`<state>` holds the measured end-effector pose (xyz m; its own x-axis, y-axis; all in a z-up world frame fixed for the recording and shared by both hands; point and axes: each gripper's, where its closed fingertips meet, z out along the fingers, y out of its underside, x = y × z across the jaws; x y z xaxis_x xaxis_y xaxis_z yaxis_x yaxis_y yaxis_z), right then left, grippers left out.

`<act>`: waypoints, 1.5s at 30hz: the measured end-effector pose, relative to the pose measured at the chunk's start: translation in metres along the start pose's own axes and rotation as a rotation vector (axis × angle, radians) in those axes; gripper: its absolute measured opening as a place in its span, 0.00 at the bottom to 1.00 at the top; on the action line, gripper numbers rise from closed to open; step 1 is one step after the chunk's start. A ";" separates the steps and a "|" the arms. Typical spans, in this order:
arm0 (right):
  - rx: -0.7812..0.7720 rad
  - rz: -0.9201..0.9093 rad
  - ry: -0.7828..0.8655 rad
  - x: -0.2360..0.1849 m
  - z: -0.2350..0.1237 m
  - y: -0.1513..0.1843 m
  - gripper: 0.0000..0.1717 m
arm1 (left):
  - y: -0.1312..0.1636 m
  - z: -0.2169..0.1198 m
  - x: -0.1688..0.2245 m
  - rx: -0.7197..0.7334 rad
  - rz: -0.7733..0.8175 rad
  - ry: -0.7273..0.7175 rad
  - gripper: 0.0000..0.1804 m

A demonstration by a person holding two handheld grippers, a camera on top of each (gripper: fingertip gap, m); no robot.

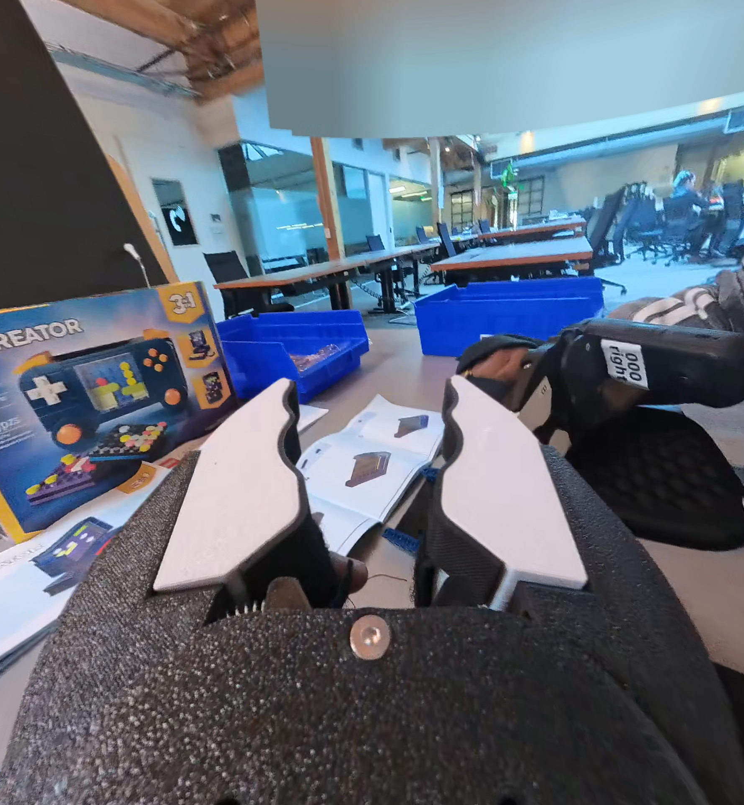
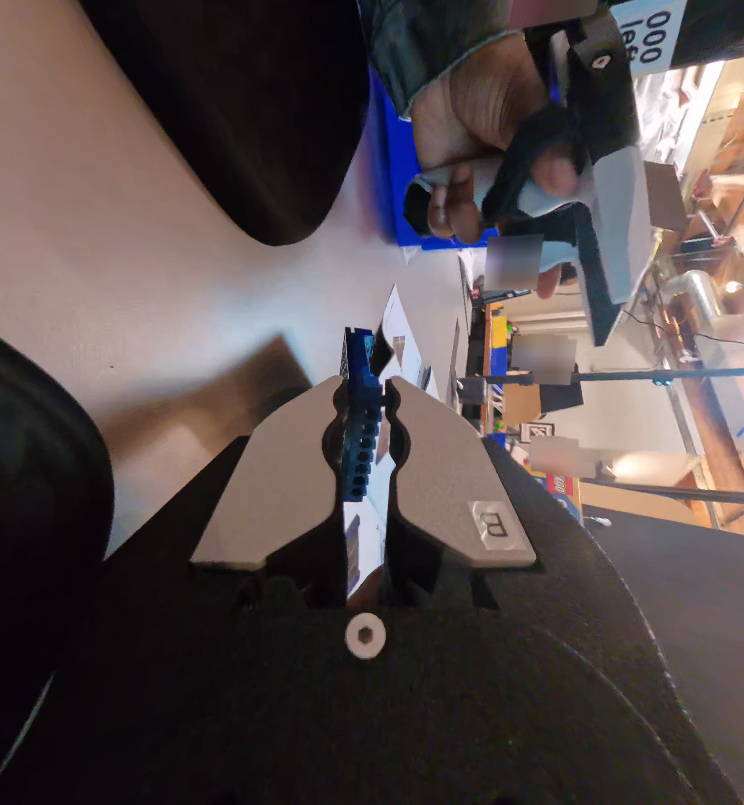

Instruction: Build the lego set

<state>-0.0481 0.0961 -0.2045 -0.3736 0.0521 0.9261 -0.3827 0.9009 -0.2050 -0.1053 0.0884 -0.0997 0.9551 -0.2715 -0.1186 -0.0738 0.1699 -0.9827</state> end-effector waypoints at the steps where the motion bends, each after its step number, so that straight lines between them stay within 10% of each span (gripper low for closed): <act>1: 0.022 0.013 -0.010 -0.002 -0.001 -0.001 0.09 | 0.000 0.000 -0.002 0.003 -0.006 -0.006 0.35; 6: 0.113 0.210 -0.118 -0.013 -0.009 -0.010 0.24 | 0.014 0.001 -0.003 -0.053 0.003 -0.015 0.38; 10: 0.134 0.754 -0.216 0.003 -0.024 0.003 0.47 | 0.026 0.007 -0.002 -0.120 0.042 -0.020 0.39; 14: -0.006 1.476 -0.088 0.019 -0.046 0.081 0.72 | 0.034 0.022 -0.008 -0.214 0.022 -0.035 0.47; 17: -0.097 1.704 0.159 0.021 -0.067 0.133 0.70 | 0.041 0.046 -0.008 -0.304 0.008 0.022 0.56; 23: -0.379 1.664 0.157 -0.008 -0.076 0.157 0.64 | 0.115 0.098 -0.033 -0.593 -0.059 0.061 0.01; 28: -0.577 1.675 0.065 -0.038 -0.076 0.165 0.64 | 0.175 0.105 -0.040 -0.855 0.030 0.057 0.00; 39: -0.466 1.574 -0.113 -0.029 -0.032 0.137 0.65 | 0.174 0.104 -0.036 -0.849 0.058 0.076 0.00; 45: -0.382 1.610 -0.108 -0.021 -0.023 0.137 0.57 | 0.128 0.107 -0.042 -0.554 -0.127 0.107 0.09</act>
<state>-0.0730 0.2288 -0.2444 -0.2142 0.9614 -0.1726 0.6391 0.0043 -0.7691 -0.1236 0.2231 -0.2049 0.9339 -0.3569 0.0201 -0.1269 -0.3836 -0.9147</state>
